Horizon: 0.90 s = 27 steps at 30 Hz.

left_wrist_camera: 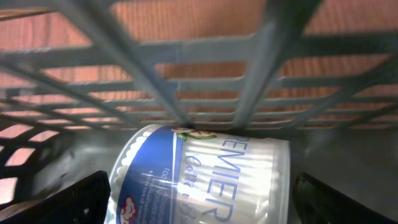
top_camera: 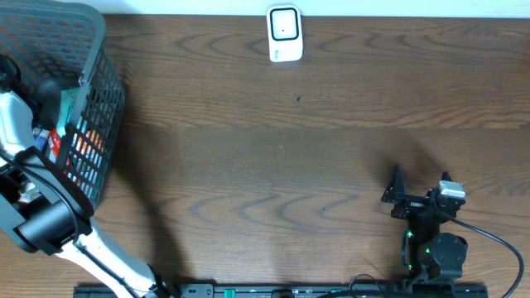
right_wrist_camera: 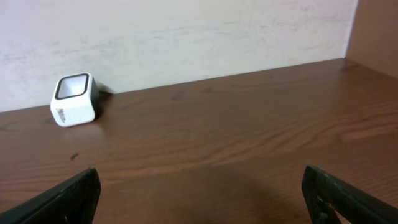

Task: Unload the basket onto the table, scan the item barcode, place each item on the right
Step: 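Adjust grip and lift the cotton-bud tub upward with the left gripper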

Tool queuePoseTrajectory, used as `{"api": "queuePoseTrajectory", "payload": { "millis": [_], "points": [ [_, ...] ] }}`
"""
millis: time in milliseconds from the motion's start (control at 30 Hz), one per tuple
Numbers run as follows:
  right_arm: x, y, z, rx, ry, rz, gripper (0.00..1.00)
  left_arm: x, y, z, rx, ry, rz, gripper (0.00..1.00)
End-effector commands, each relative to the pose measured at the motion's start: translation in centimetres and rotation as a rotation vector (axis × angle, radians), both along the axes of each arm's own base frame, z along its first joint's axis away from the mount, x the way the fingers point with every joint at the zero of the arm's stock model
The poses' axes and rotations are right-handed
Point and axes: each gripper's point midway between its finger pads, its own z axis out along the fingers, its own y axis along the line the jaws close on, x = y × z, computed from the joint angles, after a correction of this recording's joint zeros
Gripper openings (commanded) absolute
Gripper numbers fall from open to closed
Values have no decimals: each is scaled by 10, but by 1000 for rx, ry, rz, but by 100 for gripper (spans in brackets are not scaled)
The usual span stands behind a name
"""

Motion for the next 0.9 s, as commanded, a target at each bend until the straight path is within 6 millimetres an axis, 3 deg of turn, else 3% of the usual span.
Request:
{"api": "queuePoseTrajectory", "payload": {
  "millis": [0,233,467,633,867],
  "points": [
    [0,0,-1,-14,5,2,99,-5,-19,-33,-114,20,-2,93],
    [0,0,-1,-14,5,2,99,-8,-23,-34,-134,33,2,93],
    [0,0,-1,-14,5,2,99,17,-19,5,-119,-79,-59,93],
    [0,0,-1,-15,5,1,99,20,-18,37,-80,-142,-65,93],
    [0,0,-1,-14,5,2,99,18,-20,38,-85,-140,-59,93]
  ]
}}
